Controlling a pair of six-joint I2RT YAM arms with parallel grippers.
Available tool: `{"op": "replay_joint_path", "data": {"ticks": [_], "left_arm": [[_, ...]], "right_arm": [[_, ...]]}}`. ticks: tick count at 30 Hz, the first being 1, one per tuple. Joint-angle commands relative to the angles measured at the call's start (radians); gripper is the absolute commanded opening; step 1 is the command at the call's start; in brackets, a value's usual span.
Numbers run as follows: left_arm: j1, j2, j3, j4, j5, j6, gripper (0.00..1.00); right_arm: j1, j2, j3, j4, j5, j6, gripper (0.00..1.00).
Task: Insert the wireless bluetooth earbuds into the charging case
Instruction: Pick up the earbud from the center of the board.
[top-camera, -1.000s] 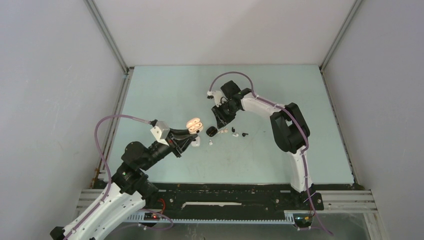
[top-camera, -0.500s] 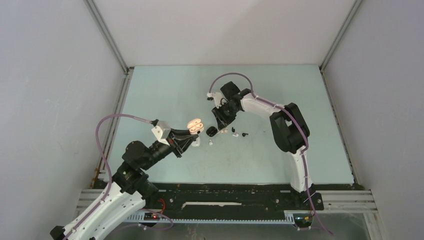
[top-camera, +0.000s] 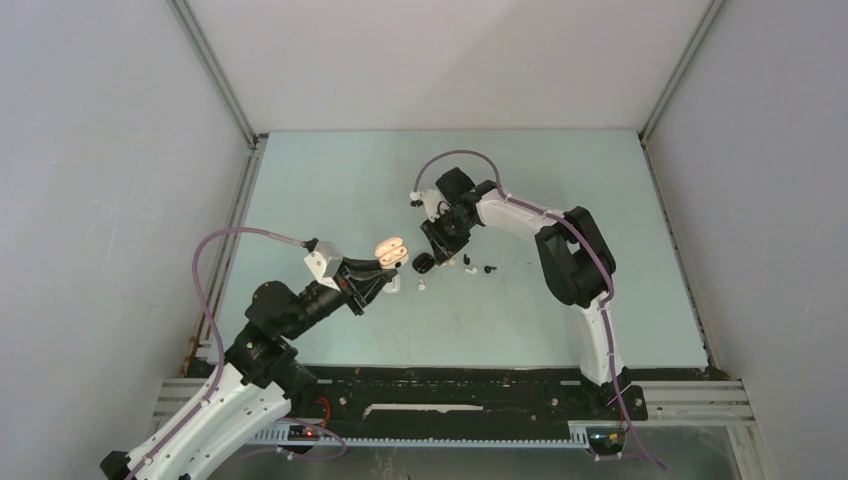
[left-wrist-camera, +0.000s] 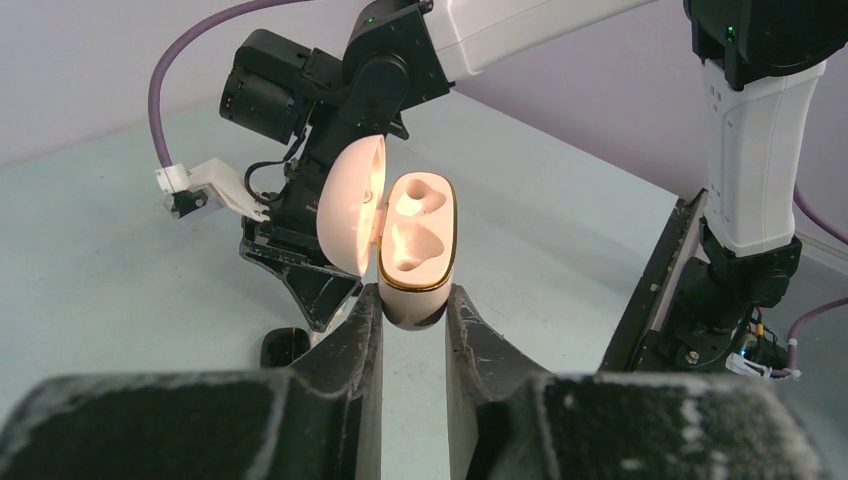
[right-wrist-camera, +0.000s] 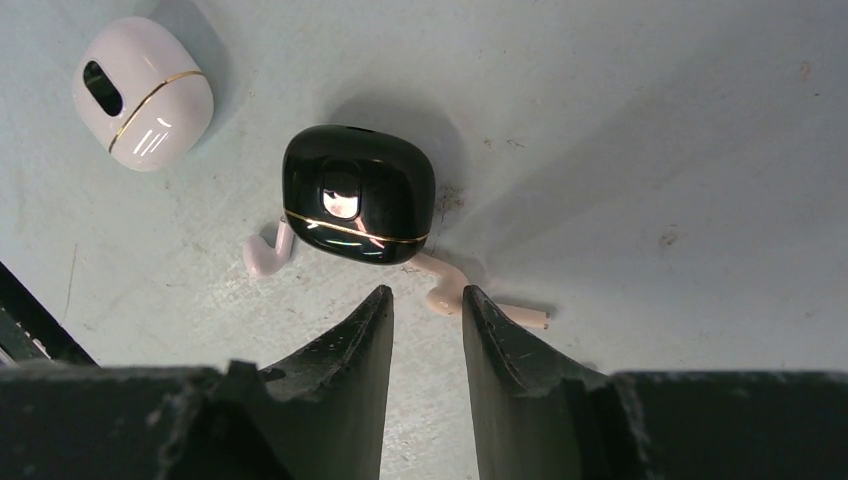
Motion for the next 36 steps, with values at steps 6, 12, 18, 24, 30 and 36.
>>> {"op": "replay_joint_path", "data": {"ticks": [6, 12, 18, 24, 30, 36], "left_arm": [[0.010, 0.006, 0.016, 0.029, 0.009, -0.005, 0.00], [0.010, 0.009, 0.017, 0.027, 0.012, -0.005, 0.00], [0.012, 0.015, 0.019, 0.029, 0.015, -0.007, 0.00], [0.012, 0.019, 0.020, 0.028, 0.018, -0.008, 0.00], [0.015, 0.020, 0.020, 0.029, 0.019, -0.010, 0.01], [0.016, 0.025, 0.022, 0.029, 0.027, -0.011, 0.01]], "right_arm": [[0.011, 0.023, -0.006, -0.016, 0.052, -0.015, 0.35], [0.019, 0.017, -0.013, -0.023, 0.068, -0.014, 0.35], [0.030, 0.015, -0.023, -0.014, 0.084, -0.015, 0.34], [0.040, 0.039, -0.016, -0.016, 0.114, -0.017, 0.33], [0.059, 0.013, -0.048, -0.001, 0.204, -0.042, 0.31], [0.078, -0.004, -0.072, 0.022, 0.252, -0.067, 0.27]]}}
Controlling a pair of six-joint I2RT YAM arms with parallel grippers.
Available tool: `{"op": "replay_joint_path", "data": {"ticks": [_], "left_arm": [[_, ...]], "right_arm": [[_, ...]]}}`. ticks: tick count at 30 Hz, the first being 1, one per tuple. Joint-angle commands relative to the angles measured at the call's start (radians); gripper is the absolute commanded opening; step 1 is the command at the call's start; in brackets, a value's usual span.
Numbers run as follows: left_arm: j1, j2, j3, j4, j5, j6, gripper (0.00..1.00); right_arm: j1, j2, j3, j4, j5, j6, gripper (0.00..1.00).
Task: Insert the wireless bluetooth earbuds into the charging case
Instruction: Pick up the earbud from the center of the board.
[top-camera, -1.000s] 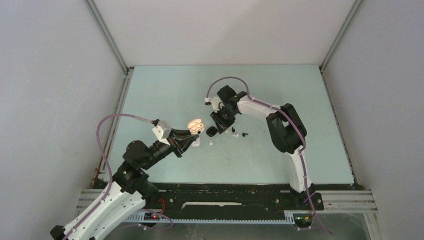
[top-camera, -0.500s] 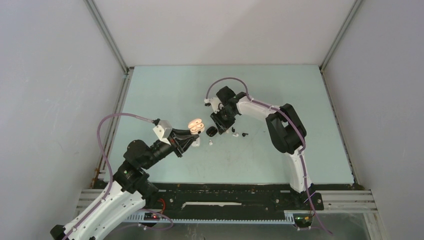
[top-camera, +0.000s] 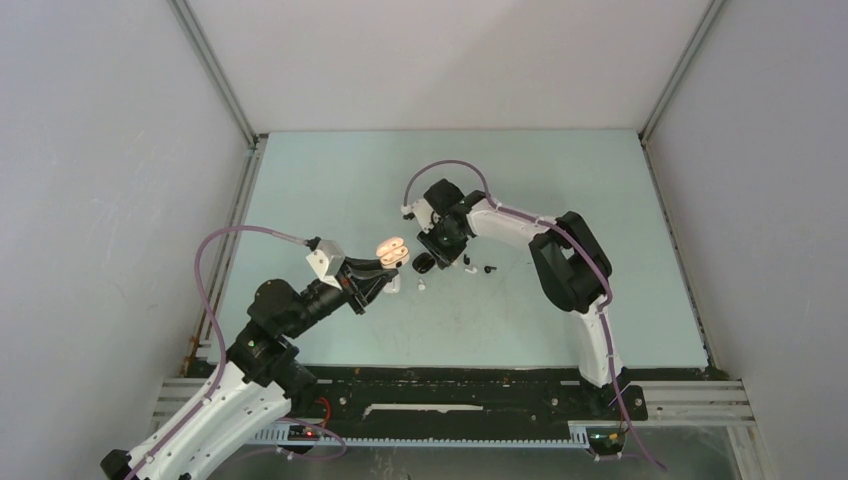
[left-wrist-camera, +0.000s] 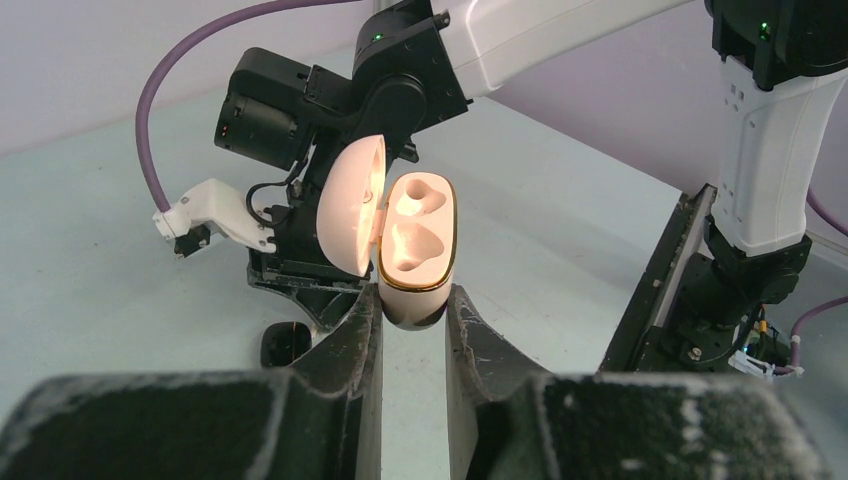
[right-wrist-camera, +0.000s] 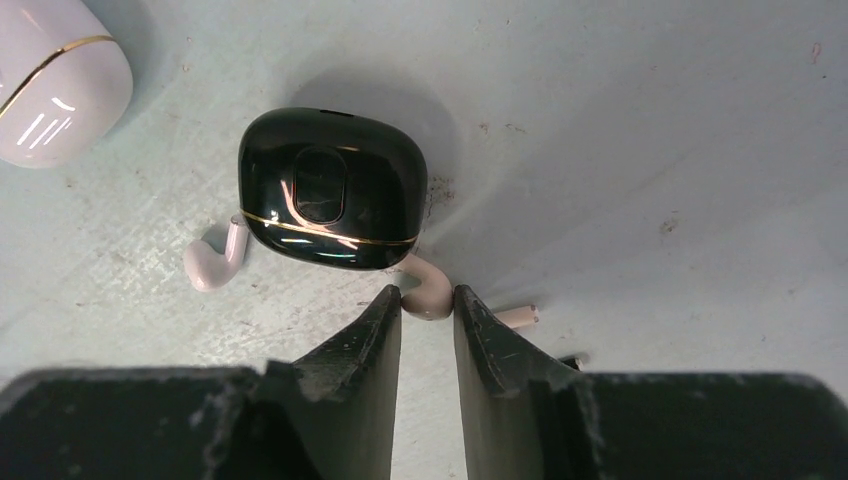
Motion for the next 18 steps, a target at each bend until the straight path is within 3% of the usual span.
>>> {"op": "replay_joint_path", "data": {"ticks": [1, 7, 18], "left_arm": [[0.012, 0.009, 0.023, 0.028, 0.024, -0.011, 0.01], [0.012, 0.004, 0.022, 0.026, 0.016, -0.011, 0.01], [0.019, 0.050, 0.042, -0.021, -0.095, -0.016, 0.00]], "right_arm": [[0.014, 0.005, -0.031, 0.008, 0.078, -0.035, 0.25], [0.026, -0.041, -0.060, 0.018, 0.108, -0.066, 0.13], [0.030, -0.395, -0.254, 0.060, 0.191, -0.250, 0.00]]}}
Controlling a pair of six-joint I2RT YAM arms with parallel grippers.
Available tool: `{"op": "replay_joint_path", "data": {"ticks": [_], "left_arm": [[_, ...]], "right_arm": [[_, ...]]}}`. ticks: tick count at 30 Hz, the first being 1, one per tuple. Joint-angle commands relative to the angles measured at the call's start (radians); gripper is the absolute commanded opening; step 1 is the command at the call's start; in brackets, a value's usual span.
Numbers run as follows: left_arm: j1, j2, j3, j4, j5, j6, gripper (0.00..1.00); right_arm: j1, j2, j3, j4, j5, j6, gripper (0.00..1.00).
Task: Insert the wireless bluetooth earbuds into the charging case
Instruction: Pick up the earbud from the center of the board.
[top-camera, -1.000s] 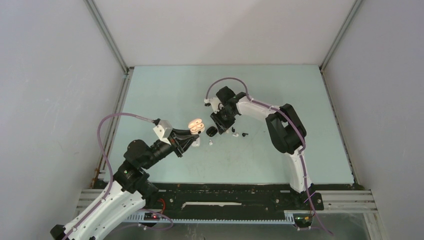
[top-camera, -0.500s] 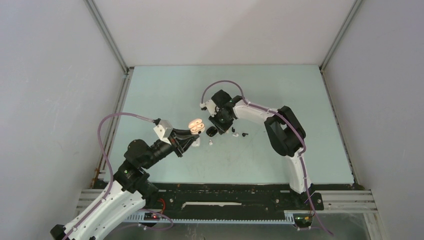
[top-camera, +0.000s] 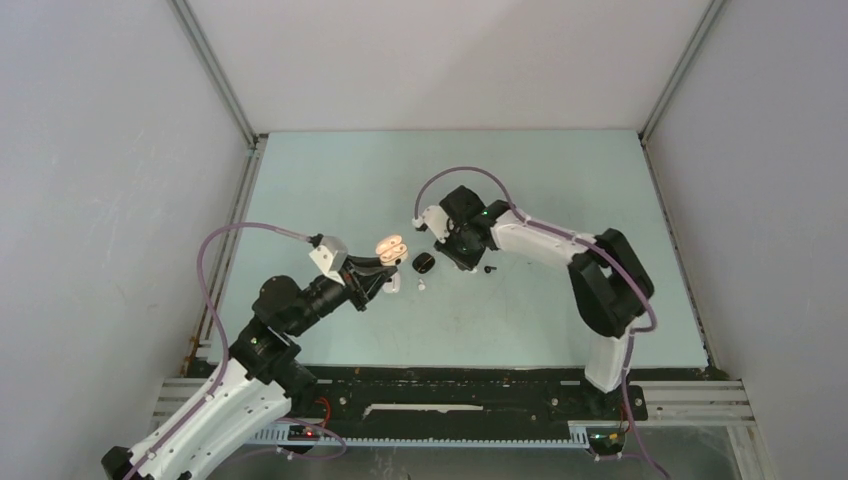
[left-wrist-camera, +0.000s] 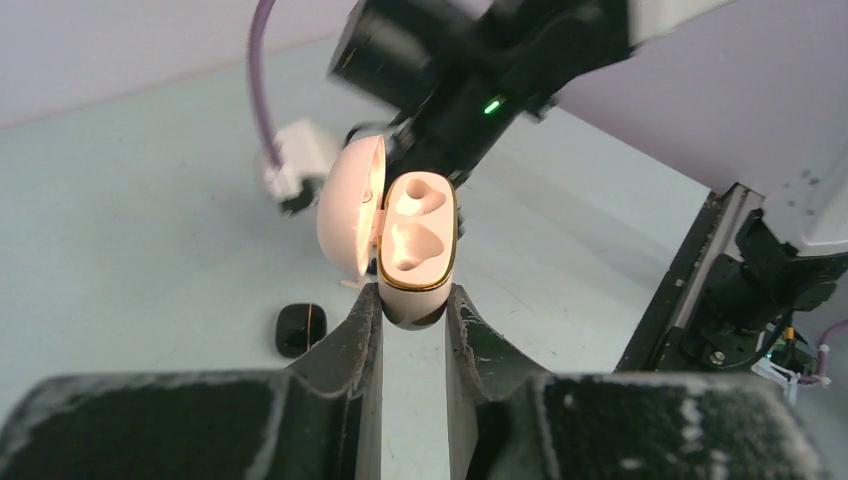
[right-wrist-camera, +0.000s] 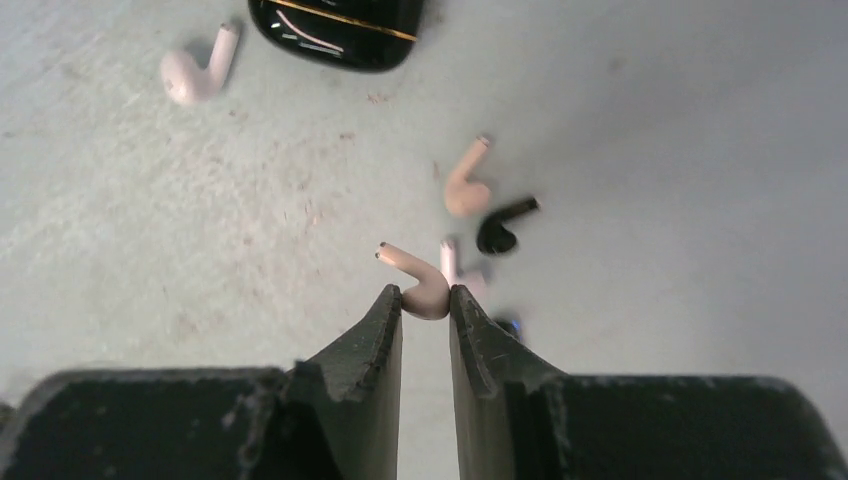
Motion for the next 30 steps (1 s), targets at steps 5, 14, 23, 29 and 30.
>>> {"op": "replay_joint_path", "data": {"ticks": [5, 14, 23, 29, 30], "left_arm": [[0.026, 0.064, 0.054, -0.023, -0.085, -0.027, 0.00], [0.031, 0.122, 0.068, -0.037, -0.086, -0.033, 0.00], [0.031, 0.160, 0.074, -0.008, -0.059, -0.044, 0.00], [0.031, 0.167, 0.076, 0.014, -0.020, -0.034, 0.00], [0.032, 0.168, 0.079, 0.013, -0.013, -0.030, 0.00]], "right_arm": [[0.003, -0.307, -0.073, 0.038, 0.179, -0.221, 0.00], [0.007, -0.563, -0.111, 0.218, 0.254, -0.464, 0.00], [0.091, -0.649, -0.113, 0.267, 0.352, -0.831, 0.00], [0.211, -0.738, -0.098, 0.234, 0.311, -0.969, 0.00], [0.243, -0.752, -0.104, 0.243, 0.322, -0.989, 0.00]]}}
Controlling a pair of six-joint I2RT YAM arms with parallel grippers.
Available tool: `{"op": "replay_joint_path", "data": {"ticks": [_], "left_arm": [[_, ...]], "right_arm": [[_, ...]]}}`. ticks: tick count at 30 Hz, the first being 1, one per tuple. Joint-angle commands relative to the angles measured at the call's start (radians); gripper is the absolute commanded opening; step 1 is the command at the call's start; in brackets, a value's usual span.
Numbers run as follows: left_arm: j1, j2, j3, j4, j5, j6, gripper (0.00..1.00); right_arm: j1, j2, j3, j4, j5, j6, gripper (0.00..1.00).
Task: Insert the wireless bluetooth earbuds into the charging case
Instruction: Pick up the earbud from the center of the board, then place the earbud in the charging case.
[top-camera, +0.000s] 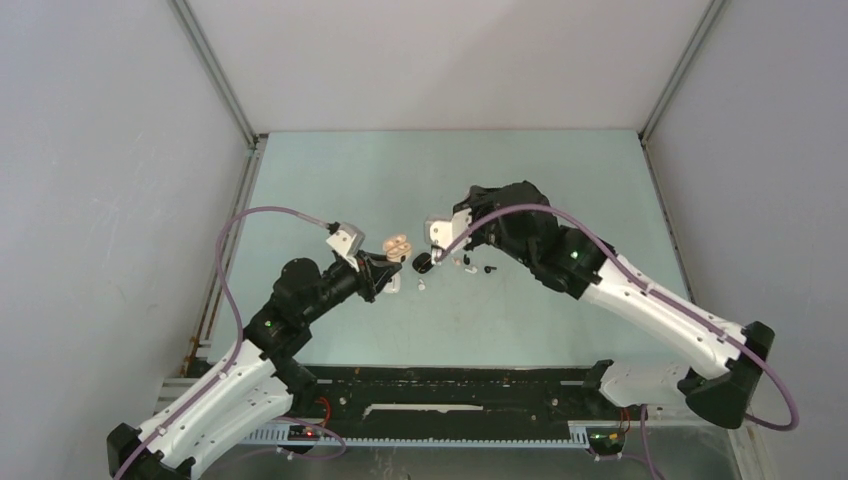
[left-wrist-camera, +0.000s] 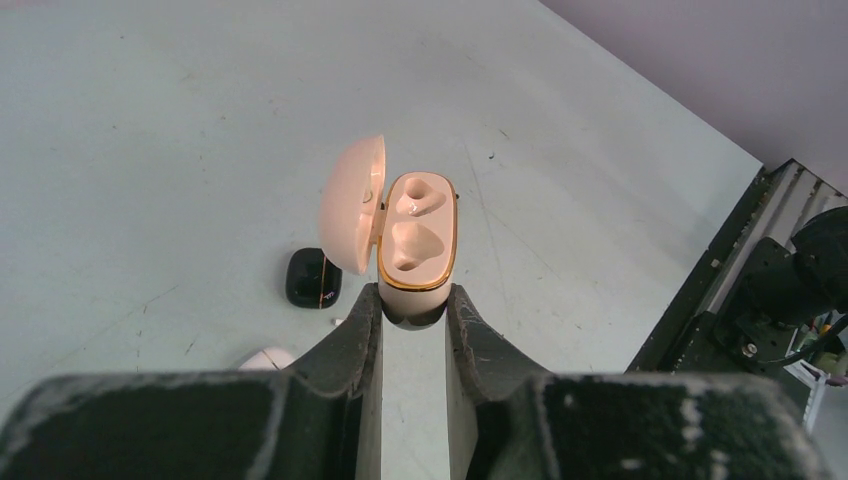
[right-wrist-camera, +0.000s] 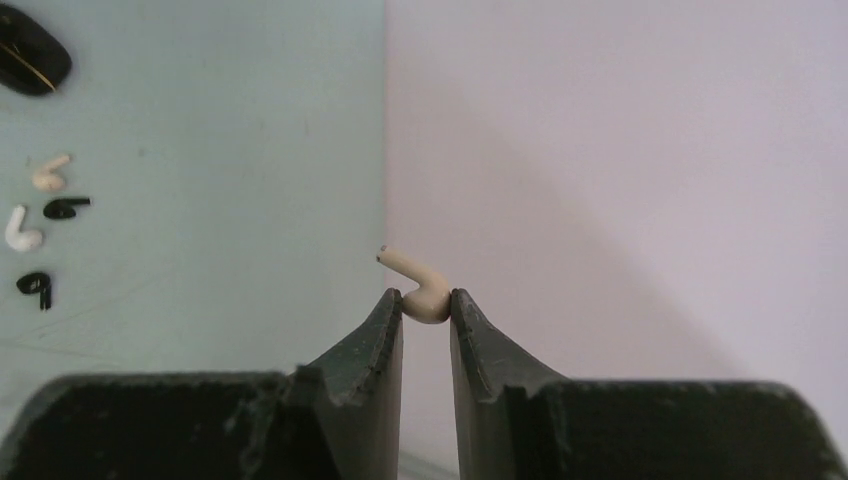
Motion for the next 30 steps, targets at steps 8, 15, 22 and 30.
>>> {"op": "replay_joint_path", "data": {"ticks": [8, 15, 22, 30], "left_arm": [[0.009, -0.068, 0.033, 0.077, 0.086, 0.034, 0.00], [-0.002, -0.113, 0.023, 0.089, 0.094, 0.104, 0.00], [-0.034, -0.128, 0.054, 0.030, -0.026, 0.166, 0.00], [-0.048, -0.162, 0.039, 0.023, -0.062, 0.201, 0.00]], "right_arm": [[0.361, -0.191, -0.152, 0.232, 0.177, -0.341, 0.00], [0.458, -0.134, -0.183, 0.348, 0.271, -0.377, 0.00], [0.493, -0.049, -0.221, 0.577, 0.323, -0.479, 0.00], [0.515, 0.034, -0.220, 0.653, 0.329, -0.520, 0.00]]}}
